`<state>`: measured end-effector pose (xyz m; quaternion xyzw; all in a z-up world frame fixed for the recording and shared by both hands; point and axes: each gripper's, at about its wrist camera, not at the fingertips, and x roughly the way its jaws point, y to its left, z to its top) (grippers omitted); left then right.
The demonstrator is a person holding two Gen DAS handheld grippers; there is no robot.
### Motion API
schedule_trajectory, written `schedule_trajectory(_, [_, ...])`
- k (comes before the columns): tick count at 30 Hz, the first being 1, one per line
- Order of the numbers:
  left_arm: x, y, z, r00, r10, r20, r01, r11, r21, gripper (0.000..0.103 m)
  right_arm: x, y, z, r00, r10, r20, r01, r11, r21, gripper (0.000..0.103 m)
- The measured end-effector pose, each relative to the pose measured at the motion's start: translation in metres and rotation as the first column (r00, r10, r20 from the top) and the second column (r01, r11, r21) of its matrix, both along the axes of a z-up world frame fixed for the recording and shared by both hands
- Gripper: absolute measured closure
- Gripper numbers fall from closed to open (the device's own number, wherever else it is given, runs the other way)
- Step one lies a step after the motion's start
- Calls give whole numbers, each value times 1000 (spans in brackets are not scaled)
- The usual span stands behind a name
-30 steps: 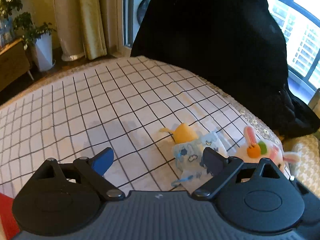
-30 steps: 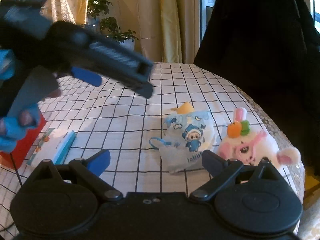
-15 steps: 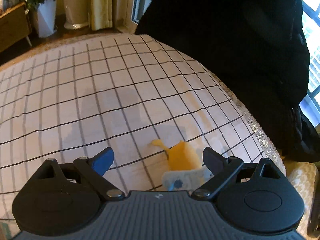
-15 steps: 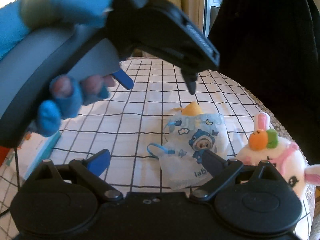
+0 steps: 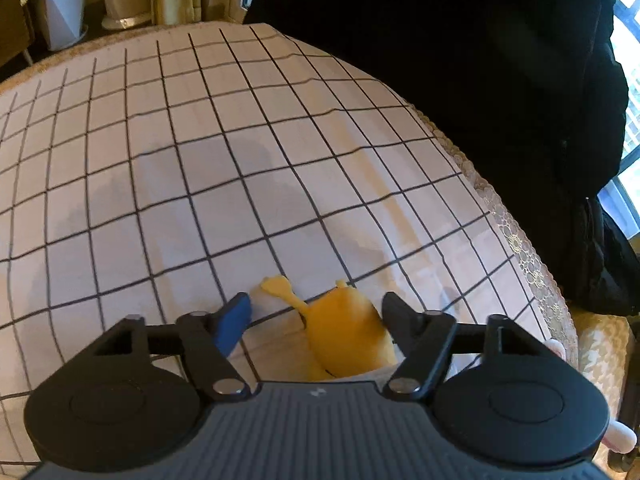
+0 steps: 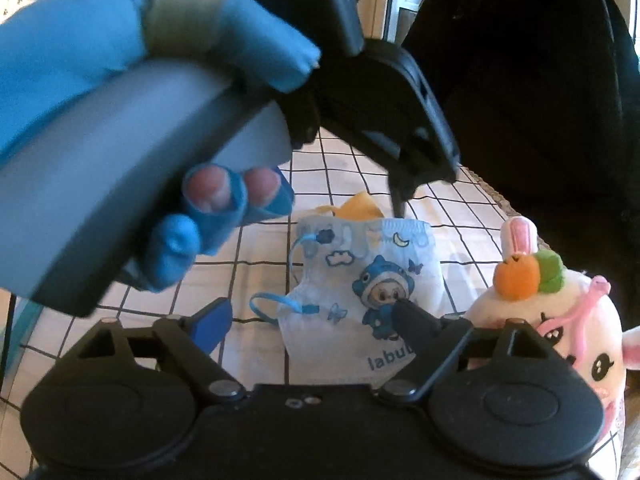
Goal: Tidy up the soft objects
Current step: 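Grasp the yellow duck with the left gripper while the right gripper grasps the mask packet, then carry the yellow duck and mask packet over the red tin with both grippers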
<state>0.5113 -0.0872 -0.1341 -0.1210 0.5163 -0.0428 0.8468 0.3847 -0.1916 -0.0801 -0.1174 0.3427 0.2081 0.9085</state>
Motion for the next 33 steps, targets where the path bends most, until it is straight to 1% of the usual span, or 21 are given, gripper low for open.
schedule_trajectory(1, [-1, -1, -1, 1000, -8, 4, 8, 1000, -6, 37, -1, 1, -1, 1000, -2, 3, 2, 1000, -2, 22])
schedule_trajectory(3, [-2, -5, -1, 999, -30, 13, 30, 1000, -5, 43, -3, 2, -3, 1000, -7, 11, 7, 1000, -18, 24])
schedule_trajectory(5, [-3, -10, 0, 998, -52, 18, 52, 999, 5, 52, -5, 4, -4, 1000, -15, 27, 16, 999, -36, 32])
schedule_trajectory(6, [-4, -12, 0, 998, -57, 22, 57, 998, 16, 54, -6, 4, -4, 999, -22, 33, 24, 999, -44, 37])
schedule_trajectory(7, [-4, -13, 0, 998, -64, 24, 63, 998, 22, 60, -8, 3, -4, 999, -28, 38, 30, 998, -51, 43])
schedule_trajectory(8, [-5, -12, 0, 998, -67, 22, 67, 998, 15, 65, -9, 3, -4, 998, -37, 43, 39, 998, -57, 46])
schedule_trajectory(11, [-7, -9, 1, 998, -62, 23, 62, 998, -3, 70, -11, 1, -2, 998, -49, 44, 52, 996, -67, 60])
schedule_trajectory(12, [-8, -9, 2, 998, -64, 26, 64, 998, -2, 70, -11, 0, -2, 998, -50, 37, 52, 997, -64, 73])
schedule_trajectory(13, [-9, -8, 3, 998, -64, 28, 64, 998, 1, 71, -9, -3, -3, 999, -42, 7, 43, 998, -46, 85])
schedule_trajectory(15, [-12, -6, 4, 998, -54, 32, 54, 999, -2, 72, -9, -7, -3, 999, -44, -18, 44, 999, -14, 88])
schedule_trajectory(16, [-13, -4, 5, 998, -46, 33, 46, 999, -4, 73, -10, -8, -2, 999, -42, -22, 41, 999, -10, 96])
schedule_trajectory(17, [-15, -1, 6, 999, -36, 34, 36, 999, -5, 73, -10, -9, -2, 999, -38, -30, 38, 999, 0, 101])
schedule_trajectory(18, [-17, 1, 8, 999, -26, 37, 26, 1000, -4, 73, -10, -11, -1, 998, -46, -33, 46, 999, 8, 103])
schedule_trajectory(20, [-21, 8, 12, 999, -10, 52, 10, 1000, 3, 73, -13, -18, 1, 998, -49, -41, 50, 998, 41, 103])
schedule_trajectory(23, [-28, 24, 17, 998, 23, 66, -24, 1000, 17, 73, -20, -27, 4, 998, -51, -38, 53, 997, 59, 103])
schedule_trajectory(27, [-36, 50, 19, 996, 65, 53, -65, 998, -6, 73, -22, -41, 9, 998, -24, -52, 29, 995, 93, 103])
schedule_trajectory(29, [-43, 59, 19, 996, 70, 55, -70, 998, 1, 73, -24, -43, 13, 997, -9, -75, 17, 993, 113, 103])
schedule_trajectory(30, [-46, 63, 19, 996, 71, 53, -72, 997, 8, 73, -24, -42, 15, 997, -5, -81, 15, 993, 121, 99])
schedule_trajectory(31, [-48, 67, 18, 996, 73, 49, -74, 997, 13, 73, -26, -40, 18, 996, 2, -84, 8, 992, 124, 86])
schedule_trajectory(32, [-51, 72, 17, 996, 79, 44, -79, 997, 14, 73, -31, -39, 17, 996, 13, -86, -2, 992, 127, 80])
schedule_trajectory(33, [-52, 76, 15, 996, 84, 41, -85, 996, 10, 73, -28, -37, 17, 996, 22, -85, -11, 991, 132, 68])
